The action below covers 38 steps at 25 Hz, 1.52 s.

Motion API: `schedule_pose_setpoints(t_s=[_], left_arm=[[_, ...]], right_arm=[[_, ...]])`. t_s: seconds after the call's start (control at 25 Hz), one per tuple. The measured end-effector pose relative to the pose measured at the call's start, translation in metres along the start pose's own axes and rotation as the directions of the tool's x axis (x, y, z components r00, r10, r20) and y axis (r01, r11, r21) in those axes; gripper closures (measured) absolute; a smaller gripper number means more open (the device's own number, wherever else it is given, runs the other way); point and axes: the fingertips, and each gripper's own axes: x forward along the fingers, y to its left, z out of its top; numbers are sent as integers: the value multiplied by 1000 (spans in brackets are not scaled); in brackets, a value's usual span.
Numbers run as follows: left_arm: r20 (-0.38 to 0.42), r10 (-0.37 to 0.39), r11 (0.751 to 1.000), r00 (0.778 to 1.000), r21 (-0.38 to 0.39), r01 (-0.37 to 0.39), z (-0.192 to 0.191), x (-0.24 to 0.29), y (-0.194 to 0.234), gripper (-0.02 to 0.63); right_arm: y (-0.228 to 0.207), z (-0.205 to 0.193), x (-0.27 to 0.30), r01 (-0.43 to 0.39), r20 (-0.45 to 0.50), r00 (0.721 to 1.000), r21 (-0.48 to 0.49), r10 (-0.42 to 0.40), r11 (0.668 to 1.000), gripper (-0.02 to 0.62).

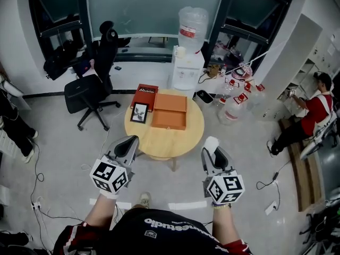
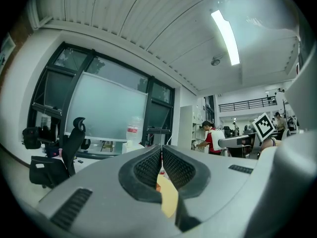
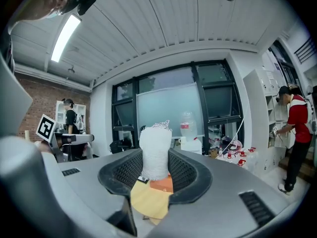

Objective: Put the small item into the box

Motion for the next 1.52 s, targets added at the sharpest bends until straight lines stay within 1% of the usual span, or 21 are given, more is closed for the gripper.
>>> schedule_pose_setpoints(t_s=[0.36,0.64,0.84,1.04,1.24,1.36,1.52], left_arm=[[1,-34,999,999,-12,34,13,35,61,584],[9,-62,998,998,-30,62,14,50,105,584],[11,-96,995,995,-33,96,15,61,129,584],[16,-123,992,992,-37,124,13,69,142,584],[5,-146,988,989,-53,146,5,74,142,584],[8,-155,986,988,-63,156,4,75,145,584],[29,-145,985,989,-86,147,5,78,148,584]], right_arm=[[10,22,58,39,6,999,-8,-39,999,414],[24,26,96,68,-1,998,-11,-68,998,414],[35,27,117,91,-2,996,-4,-91,996,414],[43,22,127,113,-21,993,-9,-113,994,414],[43,18,133,120,-44,992,-27,-122,992,414],[47,16,140,114,-59,991,-41,-117,993,414],[50,12,150,93,-74,992,-58,-97,994,414]])
